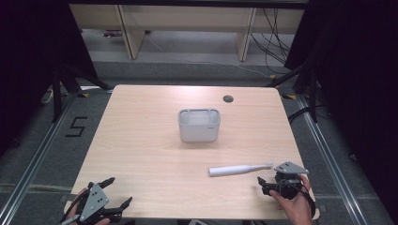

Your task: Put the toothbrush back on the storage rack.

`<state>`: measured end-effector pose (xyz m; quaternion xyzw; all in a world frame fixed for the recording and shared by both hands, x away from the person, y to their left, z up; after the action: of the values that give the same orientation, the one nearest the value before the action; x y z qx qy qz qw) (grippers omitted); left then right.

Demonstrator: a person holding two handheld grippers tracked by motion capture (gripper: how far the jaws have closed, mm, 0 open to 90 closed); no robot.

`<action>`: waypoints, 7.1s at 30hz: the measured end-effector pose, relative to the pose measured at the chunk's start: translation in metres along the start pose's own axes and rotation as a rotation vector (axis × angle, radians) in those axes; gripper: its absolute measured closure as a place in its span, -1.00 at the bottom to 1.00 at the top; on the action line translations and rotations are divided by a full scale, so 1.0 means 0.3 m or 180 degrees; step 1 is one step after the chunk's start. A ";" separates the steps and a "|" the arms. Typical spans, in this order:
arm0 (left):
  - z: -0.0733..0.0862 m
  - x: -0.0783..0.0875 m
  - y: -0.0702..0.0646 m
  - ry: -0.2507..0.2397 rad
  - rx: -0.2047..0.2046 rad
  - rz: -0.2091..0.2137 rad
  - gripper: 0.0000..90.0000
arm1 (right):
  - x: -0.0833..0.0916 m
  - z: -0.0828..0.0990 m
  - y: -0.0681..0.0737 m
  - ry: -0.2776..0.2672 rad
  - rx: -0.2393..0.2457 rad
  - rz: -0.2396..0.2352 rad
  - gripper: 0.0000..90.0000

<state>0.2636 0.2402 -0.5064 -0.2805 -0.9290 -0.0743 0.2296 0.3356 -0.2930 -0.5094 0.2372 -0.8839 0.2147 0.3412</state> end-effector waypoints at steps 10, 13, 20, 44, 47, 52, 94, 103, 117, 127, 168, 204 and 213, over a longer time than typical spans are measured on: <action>-0.002 -0.004 -0.001 -0.0013 -0.0009 0.0059 -0.67 | 0.000 -0.019 0.011 -0.0089 0.0003 0.0007 -0.63; -0.002 -0.003 -0.001 -0.0013 -0.0009 0.0050 -0.67 | -0.006 -0.027 0.010 -0.0152 0.0142 -0.0014 -0.64; 0.000 -0.005 -0.004 0.0004 0.0000 0.0065 -0.67 | -0.008 -0.060 0.034 -0.0210 0.0133 -0.0031 -0.59; -0.005 -0.004 -0.008 -0.0075 0.0001 0.0106 -0.67 | -0.084 -0.206 0.102 -0.0480 0.0445 -0.0349 0.45; -0.004 -0.003 -0.007 -0.0047 -0.0009 0.0109 -0.67 | -0.091 -0.222 0.115 -0.0508 0.0497 -0.0365 0.63; -0.005 -0.003 -0.006 -0.0075 -0.0004 0.0096 -0.67 | -0.116 -0.253 0.146 -0.0488 0.0643 -0.0461 0.88; -0.003 -0.001 -0.007 0.0003 -0.0060 0.0112 -0.67 | -0.265 -0.349 0.313 -0.0099 0.1050 -0.0865 0.98; -0.006 0.006 -0.005 -0.0010 -0.0068 0.0067 -0.67 | -0.240 -0.328 0.333 -0.0095 0.1133 -0.0973 0.98; -0.005 -0.002 -0.007 -0.0014 -0.0050 0.0125 -0.67 | -0.200 -0.288 0.340 -0.0131 0.1152 -0.1039 0.98; -0.007 0.008 -0.005 0.0021 -0.0084 0.0084 -0.67 | -0.153 -0.241 0.330 -0.0133 0.1082 -0.1051 0.96; -0.006 0.000 -0.006 -0.0004 -0.0076 0.0128 -0.67 | -0.072 -0.130 0.224 -0.0020 0.0881 -0.1020 0.93; -0.002 -0.001 -0.009 0.0015 -0.0050 0.0089 -0.67 | -0.067 -0.108 0.144 0.0205 0.0794 -0.0889 0.89; -0.001 -0.003 -0.010 -0.0016 -0.0033 0.0099 -0.67 | -0.045 -0.205 0.156 0.0261 0.1015 -0.0862 0.25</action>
<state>0.2627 0.2371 -0.5067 -0.2963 -0.9247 -0.0749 0.2269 0.3488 -0.2187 -0.4877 0.3958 -0.7841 0.3135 0.3608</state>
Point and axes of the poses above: each handheld gripper's, and its own axes: x roughly backward along the jaws, z roughly out of its underside, y roughly to its left, the point moved 3 cm from there along -x, roughly forward along the jaws, and after that the axes turned 13 degrees about x, right-handed, at the moved point
